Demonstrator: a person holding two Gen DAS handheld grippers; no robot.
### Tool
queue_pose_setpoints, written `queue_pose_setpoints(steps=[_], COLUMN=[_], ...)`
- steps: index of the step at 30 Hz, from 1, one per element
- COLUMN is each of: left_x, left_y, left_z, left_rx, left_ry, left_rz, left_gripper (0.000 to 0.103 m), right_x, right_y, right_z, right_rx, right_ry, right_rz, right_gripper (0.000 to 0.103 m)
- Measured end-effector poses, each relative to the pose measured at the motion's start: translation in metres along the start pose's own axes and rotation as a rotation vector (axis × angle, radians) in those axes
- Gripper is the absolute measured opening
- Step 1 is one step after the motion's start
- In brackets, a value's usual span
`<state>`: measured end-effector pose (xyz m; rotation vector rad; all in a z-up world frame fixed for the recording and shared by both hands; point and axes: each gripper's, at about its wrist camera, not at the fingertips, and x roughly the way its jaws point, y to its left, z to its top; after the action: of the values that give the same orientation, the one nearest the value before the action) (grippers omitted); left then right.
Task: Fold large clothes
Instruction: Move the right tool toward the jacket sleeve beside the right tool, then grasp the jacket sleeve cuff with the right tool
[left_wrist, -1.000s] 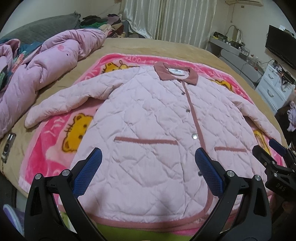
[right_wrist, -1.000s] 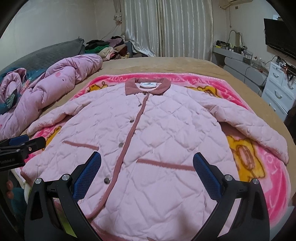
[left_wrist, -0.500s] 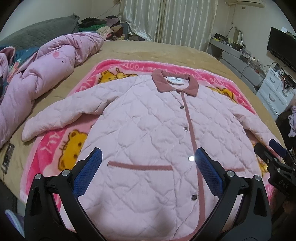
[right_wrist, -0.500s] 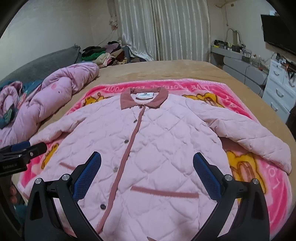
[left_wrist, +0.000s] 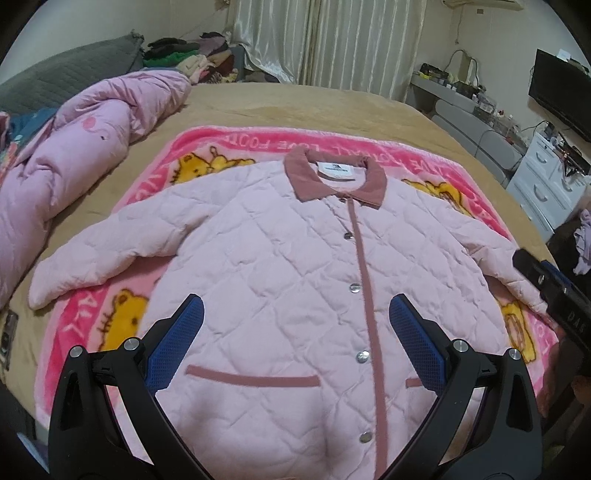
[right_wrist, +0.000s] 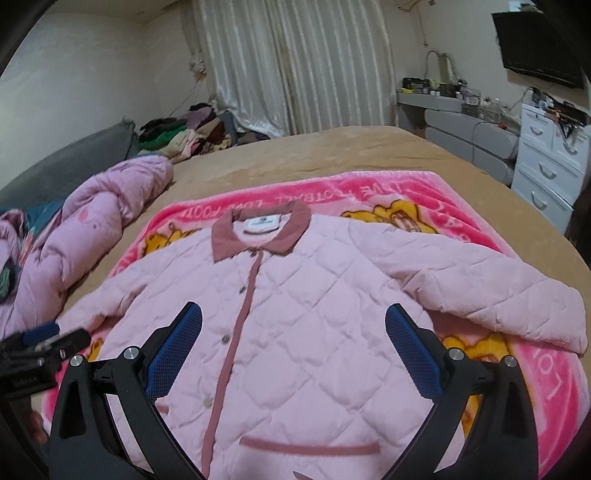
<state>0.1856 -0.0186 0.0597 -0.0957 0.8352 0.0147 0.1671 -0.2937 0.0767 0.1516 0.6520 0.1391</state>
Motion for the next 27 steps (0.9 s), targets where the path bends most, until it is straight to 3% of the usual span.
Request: queue_pose_setpoints(steps=[12,27], left_x=[0.035,0.09], left_y=[-0.028,-0.063], left_z=[0.016,0.028], left_rx=[0.038,0.091], left_ry=[0.023,0.091], left_rz=[0.012,0.0], left_gripper=[0.094,0.094], right_x=[0.025,0.051], right_y=[-0.062,-0.16], right_z=[0.017,-0.003], right_rx=[0.129,0.311], right_ry=[-0.006,0.03], right_rz=[-0.101,-0.257], right_gripper=[0.099,0.099])
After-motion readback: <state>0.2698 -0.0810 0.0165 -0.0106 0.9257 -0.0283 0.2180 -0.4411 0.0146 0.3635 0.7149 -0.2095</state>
